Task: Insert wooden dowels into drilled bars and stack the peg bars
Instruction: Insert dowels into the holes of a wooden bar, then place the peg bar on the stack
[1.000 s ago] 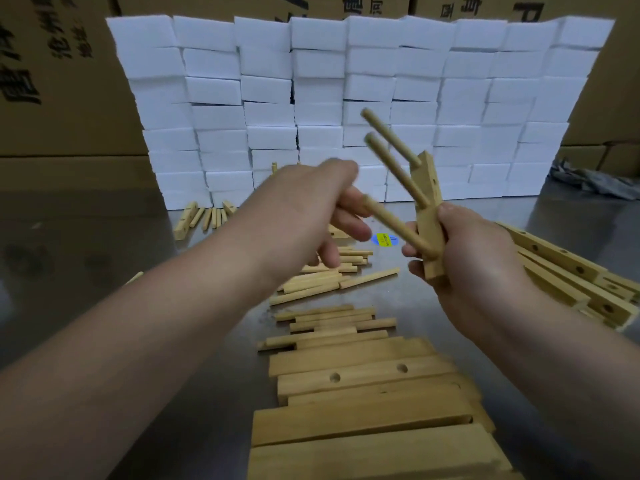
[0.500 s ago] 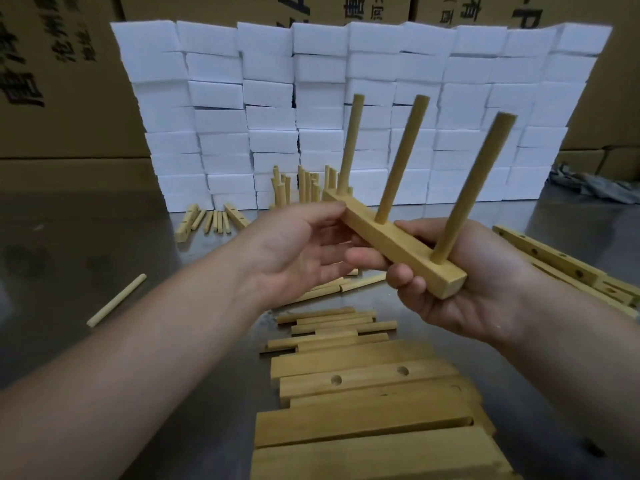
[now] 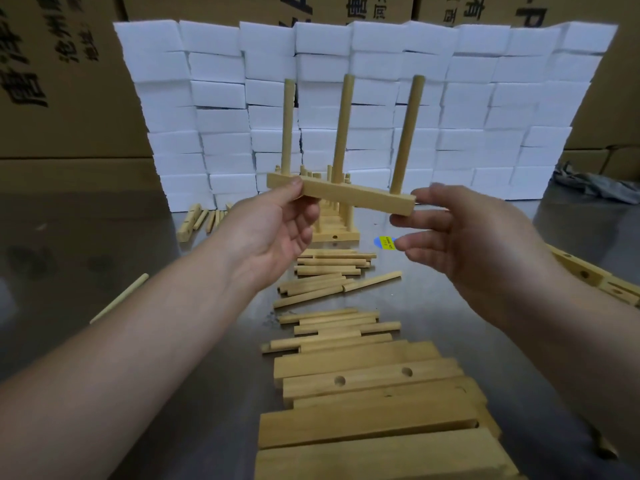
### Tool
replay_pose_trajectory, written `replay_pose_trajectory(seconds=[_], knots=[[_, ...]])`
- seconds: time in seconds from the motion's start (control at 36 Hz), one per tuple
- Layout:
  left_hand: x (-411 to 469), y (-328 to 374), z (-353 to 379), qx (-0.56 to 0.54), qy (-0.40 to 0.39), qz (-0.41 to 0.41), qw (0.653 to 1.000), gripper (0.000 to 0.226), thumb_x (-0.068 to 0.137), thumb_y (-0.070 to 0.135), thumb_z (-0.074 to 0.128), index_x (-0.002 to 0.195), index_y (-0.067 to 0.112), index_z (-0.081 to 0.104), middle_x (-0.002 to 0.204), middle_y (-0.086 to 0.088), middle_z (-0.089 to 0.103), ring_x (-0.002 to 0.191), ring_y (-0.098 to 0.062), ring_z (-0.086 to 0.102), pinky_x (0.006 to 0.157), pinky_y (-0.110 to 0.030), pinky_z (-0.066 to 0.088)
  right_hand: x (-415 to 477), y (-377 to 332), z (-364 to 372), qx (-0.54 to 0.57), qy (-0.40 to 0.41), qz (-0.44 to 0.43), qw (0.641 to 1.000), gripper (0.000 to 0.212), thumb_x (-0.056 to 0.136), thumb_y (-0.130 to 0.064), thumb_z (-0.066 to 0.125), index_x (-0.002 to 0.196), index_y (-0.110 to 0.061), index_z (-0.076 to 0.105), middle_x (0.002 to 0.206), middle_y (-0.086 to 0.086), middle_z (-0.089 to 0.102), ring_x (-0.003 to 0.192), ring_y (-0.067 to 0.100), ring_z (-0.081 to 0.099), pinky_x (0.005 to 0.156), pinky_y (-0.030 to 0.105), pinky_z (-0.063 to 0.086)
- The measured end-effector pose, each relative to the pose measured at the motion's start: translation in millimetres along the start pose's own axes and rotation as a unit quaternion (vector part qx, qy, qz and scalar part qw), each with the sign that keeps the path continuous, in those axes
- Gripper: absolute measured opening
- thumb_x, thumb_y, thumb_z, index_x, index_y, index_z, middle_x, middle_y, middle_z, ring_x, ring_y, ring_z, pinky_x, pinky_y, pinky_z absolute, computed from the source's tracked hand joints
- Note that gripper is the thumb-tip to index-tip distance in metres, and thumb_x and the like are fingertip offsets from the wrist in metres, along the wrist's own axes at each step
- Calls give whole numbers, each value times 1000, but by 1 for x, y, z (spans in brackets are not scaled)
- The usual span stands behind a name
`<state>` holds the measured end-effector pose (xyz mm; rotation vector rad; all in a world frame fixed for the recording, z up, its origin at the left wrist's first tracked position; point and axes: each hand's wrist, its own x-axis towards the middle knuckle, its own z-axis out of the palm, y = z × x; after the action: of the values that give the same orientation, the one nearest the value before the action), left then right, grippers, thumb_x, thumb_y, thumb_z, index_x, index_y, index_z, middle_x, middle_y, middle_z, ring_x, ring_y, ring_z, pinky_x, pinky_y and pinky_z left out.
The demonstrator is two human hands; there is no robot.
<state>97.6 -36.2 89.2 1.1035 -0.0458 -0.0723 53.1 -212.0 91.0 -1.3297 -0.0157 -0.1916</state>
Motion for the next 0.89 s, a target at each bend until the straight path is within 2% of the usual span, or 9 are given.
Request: replay_pose_trajectory(seconds=[0.06, 0.17, 0.22, 0.28, 0.39, 0.56, 0.69, 0.75, 0.89], knots=[[1, -1, -1, 1, 1, 1, 1000, 18, 93, 20, 50, 101, 11, 64, 66, 2, 66, 52, -5, 58, 45, -15, 44, 1, 4, -2, -85, 2, -47, 995, 4, 89, -19, 57, 89, -20, 61, 72, 3, 73, 55, 12, 65, 50, 20, 50], [2, -3, -1, 4, -4, 5, 1000, 15, 93, 19, 51, 96, 12, 64, 66, 1, 67, 54, -7, 61, 45, -16, 45, 2, 11, -7, -208, 30, -109, 972, 10, 85, -23, 63, 91, -31, 59, 82, -1, 70, 61, 7, 66, 58, 23, 52], [2, -4, -2, 3, -4, 8, 1000, 14, 93, 17, 51, 95, 11, 63, 69, -1, 69, 57, -8, 63, 45, -17, 46, 3, 13, -8, -216, 39, -124, 968, 12, 87, -22, 62, 90, -33, 58, 86, 0, 68, 60, 5, 65, 56, 19, 54], [5, -7, -4, 19, 8, 23, 1000, 16, 92, 16, 52, 105, 11, 60, 73, -2, 71, 60, -10, 66, 46, -18, 48, 6, 15, -10, -215, 43, -125, 968, 12, 88, -19, 60, 93, -31, 59, 84, -1, 68, 60, 4, 65, 56, 15, 54], [13, -14, -15, 162, 18, 74, 984, 39, 90, 16, 57, 127, 17, 47, 79, -1, 73, 61, -10, 66, 50, -20, 51, 14, 21, -14, -179, 61, -97, 977, 12, 91, -16, 57, 98, -23, 62, 75, -4, 69, 57, 3, 63, 56, 15, 52], [25, -26, -33, 414, 23, 141, 899, 49, 84, 28, 66, 130, 17, 51, 81, 6, 70, 57, 1, 61, 55, -15, 45, 26, 37, -24, -125, 88, -47, 987, 33, 90, -11, 58, 123, -12, 57, 85, 4, 69, 61, 3, 66, 62, 13, 53], [33, -29, -43, 571, 32, 156, 805, 43, 84, 39, 63, 124, 23, 58, 96, 5, 66, 83, -8, 61, 64, -20, 39, 30, 50, -24, -114, 80, -25, 990, 38, 91, -7, 55, 129, -5, 51, 87, 3, 67, 61, 2, 66, 64, 11, 53], [35, -29, -46, 619, 36, 160, 768, 39, 85, 41, 60, 119, 23, 62, 103, 2, 66, 88, -12, 59, 61, -19, 37, 30, 54, -25, -123, 77, -14, 989, 39, 92, -7, 54, 131, -6, 50, 92, 5, 67, 62, 2, 67, 65, 12, 53], [39, -30, -51, 677, 55, 208, 704, 31, 87, 40, 58, 111, 22, 66, 86, 6, 59, 77, -11, 51, 54, -15, 29, 26, 64, -25, -210, 71, -33, 974, 45, 94, -14, 51, 138, -16, 44, 91, -2, 68, 76, 6, 68, 89, 32, 53]])
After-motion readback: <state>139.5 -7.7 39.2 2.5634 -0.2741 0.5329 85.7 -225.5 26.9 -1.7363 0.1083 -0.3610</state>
